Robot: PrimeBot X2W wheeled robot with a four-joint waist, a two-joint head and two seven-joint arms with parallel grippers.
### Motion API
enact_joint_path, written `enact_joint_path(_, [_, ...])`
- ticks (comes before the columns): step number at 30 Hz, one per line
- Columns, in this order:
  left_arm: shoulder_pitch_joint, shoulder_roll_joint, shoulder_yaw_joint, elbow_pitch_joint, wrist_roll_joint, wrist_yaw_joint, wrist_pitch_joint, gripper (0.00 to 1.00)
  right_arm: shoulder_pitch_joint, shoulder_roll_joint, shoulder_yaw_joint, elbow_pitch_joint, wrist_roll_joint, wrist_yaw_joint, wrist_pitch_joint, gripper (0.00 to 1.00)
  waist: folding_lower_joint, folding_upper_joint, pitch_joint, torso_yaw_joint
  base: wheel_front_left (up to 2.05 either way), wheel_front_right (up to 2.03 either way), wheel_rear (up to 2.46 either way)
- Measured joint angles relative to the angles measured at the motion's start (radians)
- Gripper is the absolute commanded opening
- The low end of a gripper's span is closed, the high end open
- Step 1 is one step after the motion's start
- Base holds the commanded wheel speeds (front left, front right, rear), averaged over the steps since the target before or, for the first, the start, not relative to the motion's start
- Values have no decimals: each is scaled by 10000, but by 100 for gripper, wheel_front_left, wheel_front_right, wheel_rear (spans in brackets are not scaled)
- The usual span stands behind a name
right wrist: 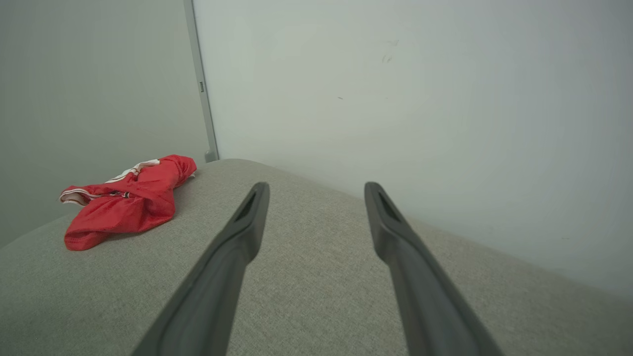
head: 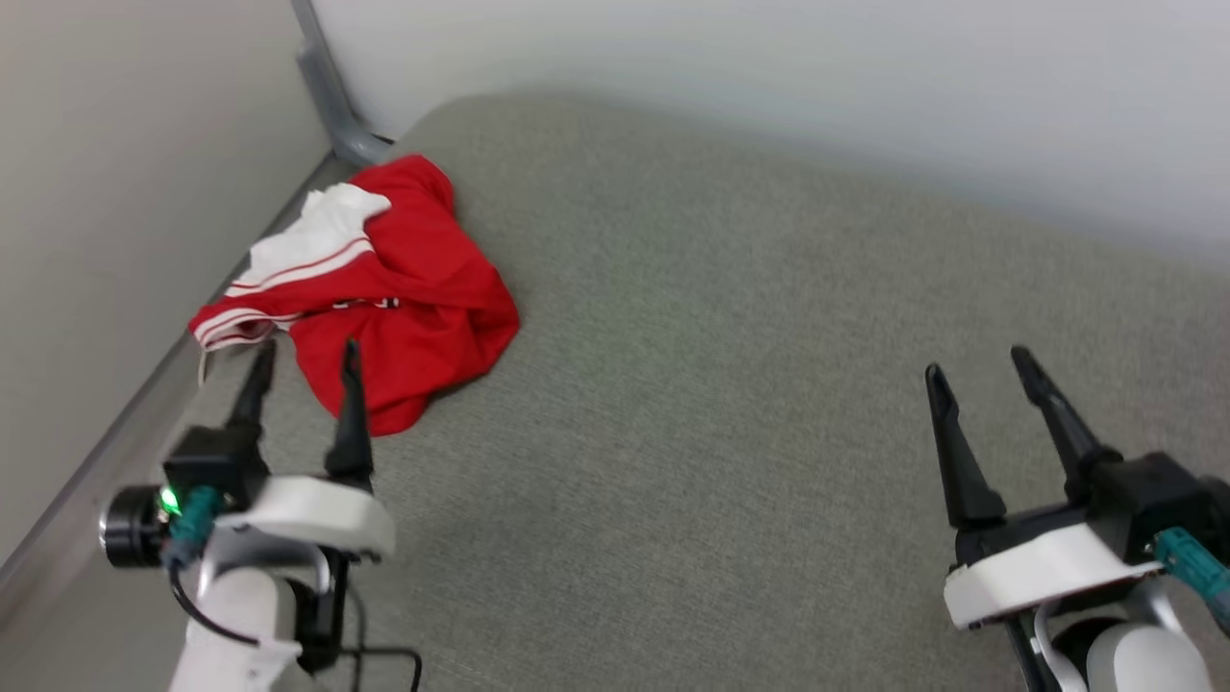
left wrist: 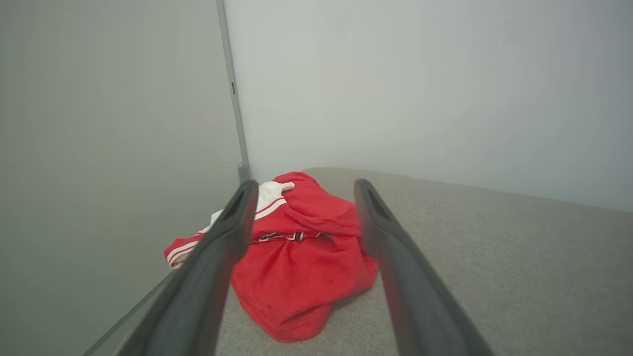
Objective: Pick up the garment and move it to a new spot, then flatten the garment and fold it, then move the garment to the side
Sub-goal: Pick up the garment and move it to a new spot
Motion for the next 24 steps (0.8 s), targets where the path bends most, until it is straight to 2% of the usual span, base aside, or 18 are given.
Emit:
enact_joint_path(5, [-1381,276,453,518,-608,-98,428,100,-549,-8,-25,-222,-128,0,123,100,1,0,1003,-384,0,0,0])
enact_joint_path(10, [-2781,880,951,1223,-1344,-314,1634,100,-1054,-82,-17,-357,-79,0,127,100,1,0,2060,-859,0,0,0])
enact_joint_path(16, [-4242,2017,1246,2428,-2320,-704,4192,100,-1561,-228,-6,-334,21,0,61,100,2,0,3194,-1449,0,0,0])
enact_joint_path(22, [-5080,2999,1639,3636,-3129,-752,6742,100,-1897,-232,105,-349,54,0,-36,100,2,0,4047,-1954,0,0,0])
enact_joint_path(23, [-5080,2999,1639,3636,-3129,-752,6742,100,-1897,-232,105,-349,54,0,-36,100,2,0,4047,-1954,0,0,0])
enact_joint_path(24, [-5280,3191,1793,3946,-3463,-761,7392,100,-1968,-234,134,-360,81,0,-58,100,1,0,4280,-2078,0,0,0])
